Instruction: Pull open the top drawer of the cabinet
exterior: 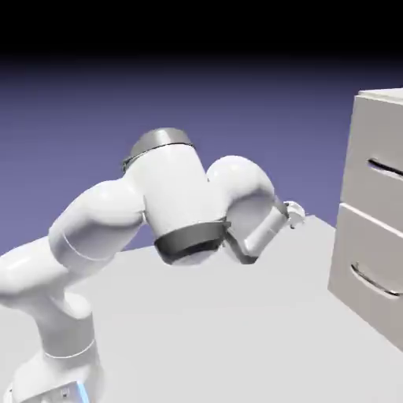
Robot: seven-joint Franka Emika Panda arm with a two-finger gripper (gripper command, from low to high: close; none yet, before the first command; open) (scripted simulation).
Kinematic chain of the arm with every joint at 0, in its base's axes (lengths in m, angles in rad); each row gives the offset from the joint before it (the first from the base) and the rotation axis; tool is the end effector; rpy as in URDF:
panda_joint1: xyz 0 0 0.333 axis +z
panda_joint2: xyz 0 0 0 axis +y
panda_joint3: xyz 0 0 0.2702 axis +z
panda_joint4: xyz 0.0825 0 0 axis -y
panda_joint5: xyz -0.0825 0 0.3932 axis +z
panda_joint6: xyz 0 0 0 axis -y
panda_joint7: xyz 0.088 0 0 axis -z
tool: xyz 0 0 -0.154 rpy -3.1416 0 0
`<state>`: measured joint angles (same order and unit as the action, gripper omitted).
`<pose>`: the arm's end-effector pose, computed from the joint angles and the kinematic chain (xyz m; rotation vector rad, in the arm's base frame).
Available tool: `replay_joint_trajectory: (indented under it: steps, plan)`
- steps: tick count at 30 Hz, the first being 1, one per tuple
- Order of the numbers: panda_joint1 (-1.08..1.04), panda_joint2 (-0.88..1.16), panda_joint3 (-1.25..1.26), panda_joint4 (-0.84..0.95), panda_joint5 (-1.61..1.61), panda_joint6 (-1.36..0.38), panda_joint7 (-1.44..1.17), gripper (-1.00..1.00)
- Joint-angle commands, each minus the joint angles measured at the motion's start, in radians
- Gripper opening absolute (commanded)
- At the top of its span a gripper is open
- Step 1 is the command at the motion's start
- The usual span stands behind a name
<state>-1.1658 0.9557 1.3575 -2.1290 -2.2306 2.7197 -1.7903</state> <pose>0.5806 0.1508 0.2565 -0.3592 2.1540 0.1721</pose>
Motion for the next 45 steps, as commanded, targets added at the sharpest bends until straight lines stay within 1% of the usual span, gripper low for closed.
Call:
replay_joint_trajectory:
  steps: [1, 15, 17, 23, 24, 25, 34, 41, 42, 45]
  plan:
    - [-0.020, 0.026, 0.023, 0.012, -0.038, -0.005, -0.044, 0.00]
    - [-0.303, 0.393, 0.350, 0.175, -0.575, -0.082, -0.652, 0.00]
    - [-0.305, 0.395, 0.351, 0.176, -0.577, -0.082, -0.655, 0.00]
    - [-0.151, 0.399, 0.309, 0.376, -0.572, -0.033, -0.687, 0.00]
    - [-0.151, 0.399, 0.309, 0.376, -0.572, -0.033, -0.687, -1.00]
    - [-0.151, 0.399, 0.309, 0.376, -0.572, -0.033, -0.687, -1.00]
    - [-0.408, 0.400, 0.383, 0.050, -0.572, -0.107, -0.645, -1.00]
    - [-0.643, 0.416, 0.455, -0.204, -0.547, -0.131, -0.629, -1.00]
    - [-0.678, 0.401, 0.465, -0.233, -0.549, -0.127, -0.605, -1.00]
    - [-0.699, 0.302, 0.467, -0.222, -0.590, -0.099, -0.475, -1.00]
